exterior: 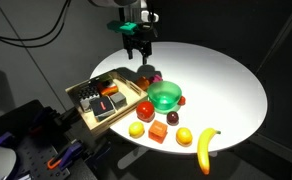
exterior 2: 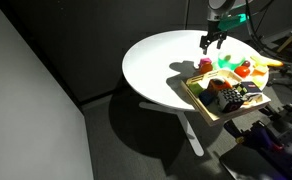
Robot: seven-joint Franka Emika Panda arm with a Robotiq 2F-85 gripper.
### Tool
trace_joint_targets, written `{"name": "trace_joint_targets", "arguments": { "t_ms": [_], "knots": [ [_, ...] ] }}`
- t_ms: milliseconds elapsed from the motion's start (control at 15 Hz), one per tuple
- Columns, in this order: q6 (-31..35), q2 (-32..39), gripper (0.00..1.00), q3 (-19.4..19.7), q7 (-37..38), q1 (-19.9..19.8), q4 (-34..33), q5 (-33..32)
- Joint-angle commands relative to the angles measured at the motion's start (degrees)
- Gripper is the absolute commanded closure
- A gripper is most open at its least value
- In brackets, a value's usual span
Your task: Pick up the orange on the left and put it in the green bowl
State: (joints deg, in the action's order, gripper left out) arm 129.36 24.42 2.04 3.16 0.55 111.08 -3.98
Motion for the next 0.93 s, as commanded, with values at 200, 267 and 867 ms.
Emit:
{"name": "trace_joint_targets", "arguments": {
  "t_ms": [200,267,867],
  "knots": [
    [8.05,5.28,0.0,0.28,-1.06,-0.82,-0.97,-0.01],
    [9.21,5.93,0.0,0.26,-1.38,-0.99,-0.95,0.09],
    [14.61,10.61,0.0,-0.15,-4.22,-2.29,-1.09,0.45]
  ]
}}
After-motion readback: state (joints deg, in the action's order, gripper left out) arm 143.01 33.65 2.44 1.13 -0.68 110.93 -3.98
